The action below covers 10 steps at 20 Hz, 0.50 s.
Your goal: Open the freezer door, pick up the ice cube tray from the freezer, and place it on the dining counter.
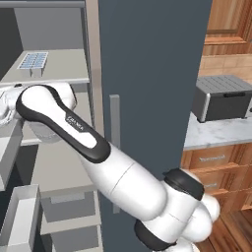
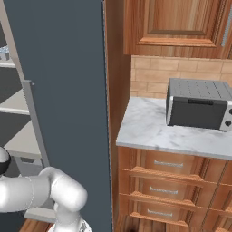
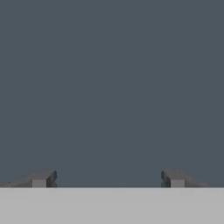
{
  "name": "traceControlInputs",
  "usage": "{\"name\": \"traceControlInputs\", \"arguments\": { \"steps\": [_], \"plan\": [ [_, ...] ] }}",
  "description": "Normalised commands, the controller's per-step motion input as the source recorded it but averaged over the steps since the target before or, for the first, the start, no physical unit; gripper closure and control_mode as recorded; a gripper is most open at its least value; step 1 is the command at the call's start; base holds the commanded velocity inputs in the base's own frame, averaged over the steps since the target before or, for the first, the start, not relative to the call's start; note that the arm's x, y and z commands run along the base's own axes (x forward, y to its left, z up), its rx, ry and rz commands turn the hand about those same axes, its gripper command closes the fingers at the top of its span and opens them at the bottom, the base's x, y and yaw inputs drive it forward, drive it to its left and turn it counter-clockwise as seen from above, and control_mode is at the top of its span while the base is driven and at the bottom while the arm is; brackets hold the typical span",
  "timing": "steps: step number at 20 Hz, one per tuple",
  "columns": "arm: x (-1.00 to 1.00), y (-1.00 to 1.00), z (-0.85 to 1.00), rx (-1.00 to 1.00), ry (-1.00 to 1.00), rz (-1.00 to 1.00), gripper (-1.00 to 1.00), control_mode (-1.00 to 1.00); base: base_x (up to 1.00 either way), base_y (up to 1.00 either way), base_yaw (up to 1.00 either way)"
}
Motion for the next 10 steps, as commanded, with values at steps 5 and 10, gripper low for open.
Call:
{"name": "traceControlInputs", "arguments": {
  "steps": [5,10],
  "plan": [
    [-0.03,-0.79,0.0,0.0,0.01,-0.03,-1.0,-1.0,0.0,0.0,0.0],
    [0.0,-0.68,0.0,-0.01,0.05,-0.12,-1.0,-1.0,0.0,0.0,0.0]
  ]
}}
